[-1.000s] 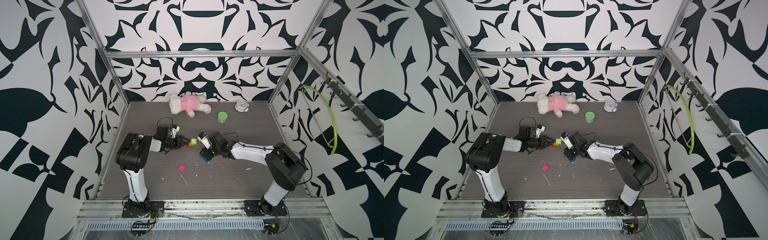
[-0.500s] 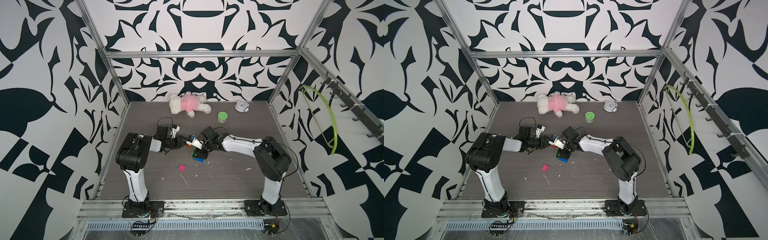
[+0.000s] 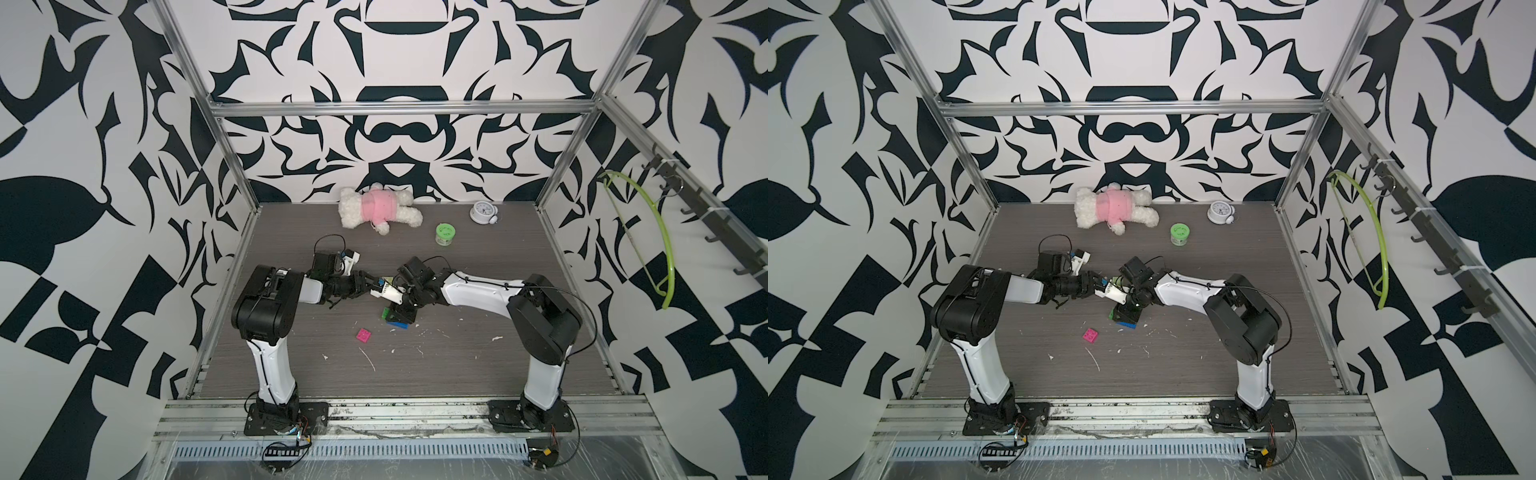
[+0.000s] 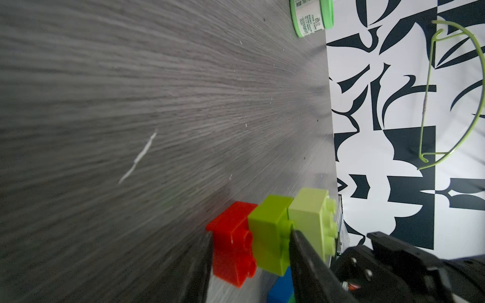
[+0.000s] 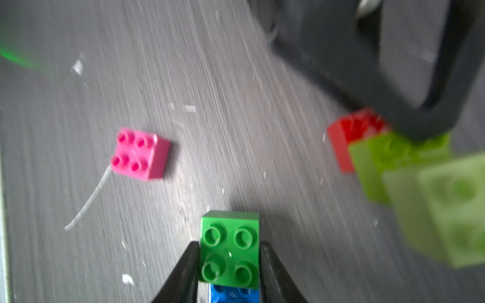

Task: Assemble the letter y with lego
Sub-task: Move the lego brick at the center of the board, then pick up the lego brick from the center of the board.

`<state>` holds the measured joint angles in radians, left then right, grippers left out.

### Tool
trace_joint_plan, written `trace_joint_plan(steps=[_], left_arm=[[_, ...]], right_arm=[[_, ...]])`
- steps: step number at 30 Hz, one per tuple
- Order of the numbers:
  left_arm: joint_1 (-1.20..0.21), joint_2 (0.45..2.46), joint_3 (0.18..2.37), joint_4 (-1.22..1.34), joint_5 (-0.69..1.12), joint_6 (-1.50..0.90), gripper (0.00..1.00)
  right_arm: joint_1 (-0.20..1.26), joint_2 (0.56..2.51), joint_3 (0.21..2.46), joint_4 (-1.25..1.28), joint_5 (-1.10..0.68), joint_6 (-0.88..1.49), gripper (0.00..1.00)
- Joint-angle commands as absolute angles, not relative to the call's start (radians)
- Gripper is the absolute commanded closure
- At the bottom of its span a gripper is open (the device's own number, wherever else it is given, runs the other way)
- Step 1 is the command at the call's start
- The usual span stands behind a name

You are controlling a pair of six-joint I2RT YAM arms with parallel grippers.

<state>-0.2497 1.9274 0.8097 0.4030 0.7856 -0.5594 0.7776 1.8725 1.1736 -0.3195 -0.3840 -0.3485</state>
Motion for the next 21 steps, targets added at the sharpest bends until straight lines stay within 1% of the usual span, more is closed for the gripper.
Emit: trace_joint_plan(steps=[1, 3, 6, 8, 10, 12, 14, 16, 18, 21], left_arm=[[-0.250, 2.005, 0.760, 0.172, 0.614, -0.532, 0.49], [-0.250, 2.004, 0.760, 0.172, 0.614, -0.532, 0.49], [-0.250, 2.003, 0.759, 0.172, 0.614, -0.532, 0.49], [-0.250, 2.001, 0.759, 0.172, 0.614, -0.532, 0.49], [-0.250, 2.001, 0.758, 0.173, 0.614, -0.532, 0.49], [-0.250, 2.001, 0.759, 0.172, 0.614, -0.532, 0.49], [-0.250, 2.002, 0.759, 0.172, 0.614, -0.534, 0.49], [-0.250, 2.005, 0.761, 0.171, 0.612, -0.534, 0.49], [-0.250, 2.006, 0.761, 0.169, 0.612, -0.535, 0.49], [-0.250, 2.004, 0.759, 0.170, 0.612, -0.535, 0.49]], right_arm=[[0.784, 1.834, 1.145, -0.424, -0.346, -0.349, 0.51], [0.786, 1.801, 1.145, -0.405, -0.356, -0.340, 0.44], [0.794, 1.759, 1.149, -0.388, -0.342, -0.325, 0.39], [0.796, 1.730, 1.148, -0.375, -0.310, -0.295, 0.38], [0.806, 1.693, 1.144, -0.372, -0.266, -0.260, 0.39], [0.833, 1.654, 1.144, -0.379, -0.175, -0.215, 0.40], [0.856, 1.626, 1.150, -0.387, -0.098, -0.097, 0.41], [0.887, 1.610, 1.140, -0.372, -0.041, 0.089, 0.45], [0.941, 1.607, 1.116, -0.346, 0.008, 0.226, 0.47], [1.051, 1.629, 1.093, -0.294, 0.085, 0.305, 0.49]])
